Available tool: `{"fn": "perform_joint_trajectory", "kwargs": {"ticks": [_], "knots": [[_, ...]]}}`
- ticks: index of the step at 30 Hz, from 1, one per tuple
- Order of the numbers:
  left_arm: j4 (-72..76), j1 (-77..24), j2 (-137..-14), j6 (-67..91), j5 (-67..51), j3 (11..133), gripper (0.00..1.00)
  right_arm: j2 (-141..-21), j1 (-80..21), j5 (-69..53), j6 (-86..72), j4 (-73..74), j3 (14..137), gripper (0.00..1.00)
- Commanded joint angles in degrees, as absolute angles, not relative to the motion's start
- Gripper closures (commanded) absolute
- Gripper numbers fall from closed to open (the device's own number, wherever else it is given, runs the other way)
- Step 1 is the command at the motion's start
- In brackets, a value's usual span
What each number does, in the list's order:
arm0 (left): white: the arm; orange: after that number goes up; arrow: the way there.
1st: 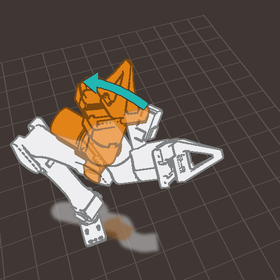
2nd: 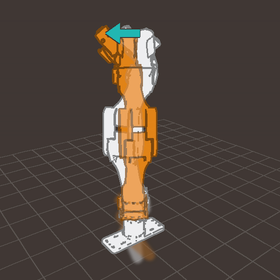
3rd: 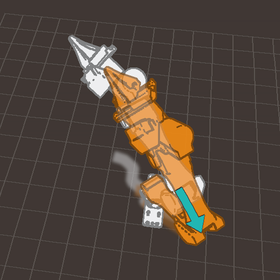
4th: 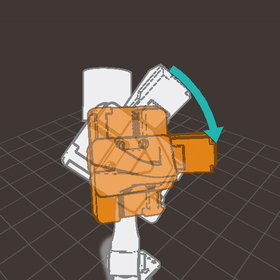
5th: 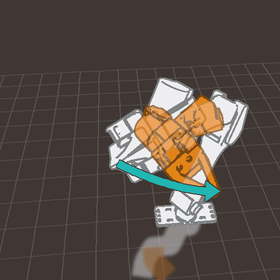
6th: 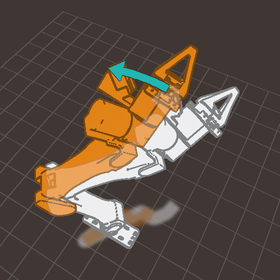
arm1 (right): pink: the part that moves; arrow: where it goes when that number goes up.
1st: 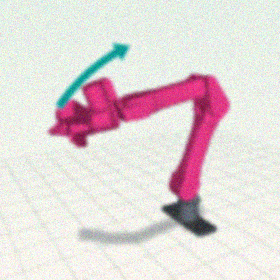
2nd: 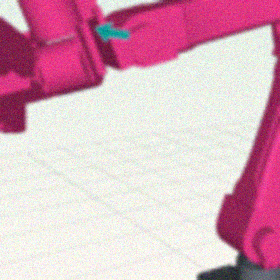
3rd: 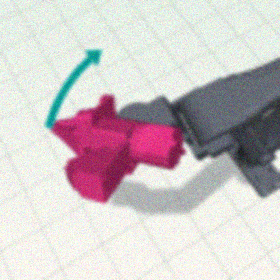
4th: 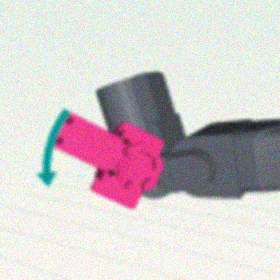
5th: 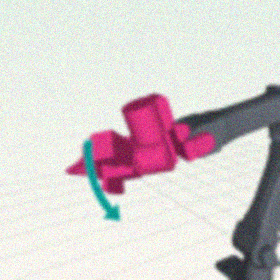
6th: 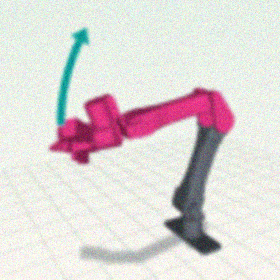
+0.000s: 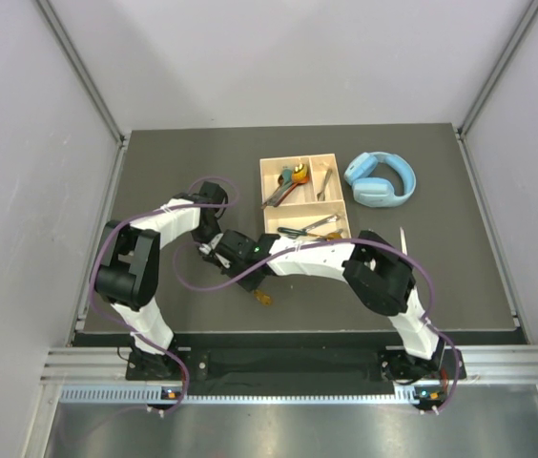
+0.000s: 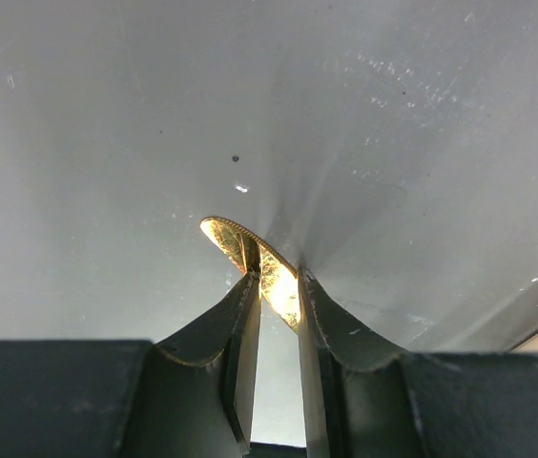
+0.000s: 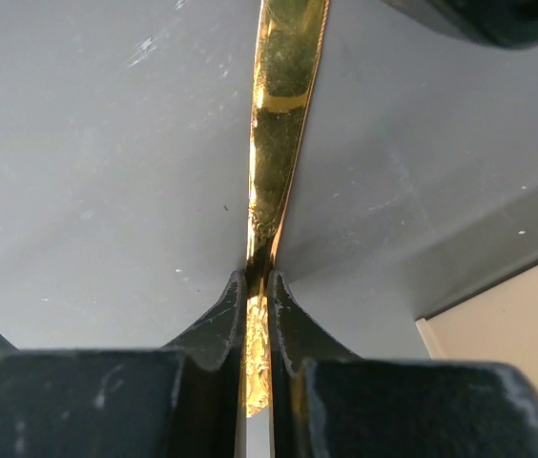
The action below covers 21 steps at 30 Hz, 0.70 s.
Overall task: Sort the eating utensils into containers
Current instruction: Pick up the knife at the center of the board.
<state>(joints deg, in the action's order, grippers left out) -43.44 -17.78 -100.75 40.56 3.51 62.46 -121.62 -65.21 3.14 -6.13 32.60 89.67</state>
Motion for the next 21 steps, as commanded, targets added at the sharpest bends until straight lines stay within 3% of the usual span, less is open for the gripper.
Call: {"fn": "perform_joint_trajectory", "kwargs": {"ticks": [1,21], "knots": [[-49.04,-18.63,-104.41,39.64,5.01,57.92,0.73,-129.64,-65.13,-1.58,-6.5,33.93,84.9,1.0],[-49.48,-18.63,-103.62,39.81,4.66,58.71,0.73,-124.19,-64.86,1.22,-2.9,37.35,92.63,1.0]]}}
